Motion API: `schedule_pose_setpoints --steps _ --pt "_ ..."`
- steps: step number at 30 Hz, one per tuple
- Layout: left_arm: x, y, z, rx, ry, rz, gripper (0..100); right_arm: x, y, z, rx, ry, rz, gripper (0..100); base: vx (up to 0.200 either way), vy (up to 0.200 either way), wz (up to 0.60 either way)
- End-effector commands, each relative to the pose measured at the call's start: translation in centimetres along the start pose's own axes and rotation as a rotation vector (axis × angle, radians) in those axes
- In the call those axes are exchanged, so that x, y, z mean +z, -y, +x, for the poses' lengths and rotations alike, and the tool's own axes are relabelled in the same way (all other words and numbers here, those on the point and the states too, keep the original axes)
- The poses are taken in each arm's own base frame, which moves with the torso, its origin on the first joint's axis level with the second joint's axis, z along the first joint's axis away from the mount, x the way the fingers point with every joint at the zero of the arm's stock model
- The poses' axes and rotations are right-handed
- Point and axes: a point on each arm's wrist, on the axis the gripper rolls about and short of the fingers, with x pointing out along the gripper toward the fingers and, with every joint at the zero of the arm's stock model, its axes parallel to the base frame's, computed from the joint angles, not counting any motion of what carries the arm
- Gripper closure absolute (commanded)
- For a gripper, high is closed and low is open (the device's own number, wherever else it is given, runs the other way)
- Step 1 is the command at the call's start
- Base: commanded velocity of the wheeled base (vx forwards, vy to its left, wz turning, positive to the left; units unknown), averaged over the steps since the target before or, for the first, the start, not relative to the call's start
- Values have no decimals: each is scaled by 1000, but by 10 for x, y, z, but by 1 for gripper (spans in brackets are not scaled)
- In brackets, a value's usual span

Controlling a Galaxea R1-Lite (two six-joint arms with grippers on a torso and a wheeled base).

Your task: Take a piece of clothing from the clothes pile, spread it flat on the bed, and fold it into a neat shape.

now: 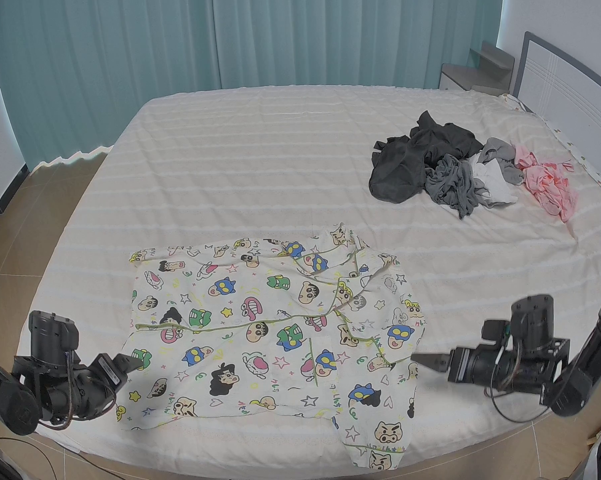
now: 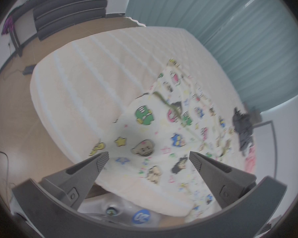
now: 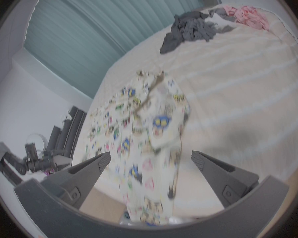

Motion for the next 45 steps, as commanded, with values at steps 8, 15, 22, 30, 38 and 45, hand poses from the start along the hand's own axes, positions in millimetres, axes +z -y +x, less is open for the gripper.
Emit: schedule_pose_setpoints --steps 8,15,22,30,38,45 --pt "25 22 -60 -412 49 -215 0 135 55 116 -63 123 27 0 0 0 0" --pt "21 19 -59 -409 22 -213 0 136 63 142 -10 81 0 0 0 0 0" --pt "20 18 -56 -399 6 -213 0 137 66 154 17 61 -14 0 0 0 0" --pt "19 17 -55 -394 0 -212 0 139 61 166 35 33 -17 0 0 0 0" --pt "19 17 -54 -386 -6 -213 0 133 57 172 47 17 -23 0 0 0 0" --pt "18 16 -50 -371 -16 -217 0 131 57 174 49 8 -23 0 0 0 0"
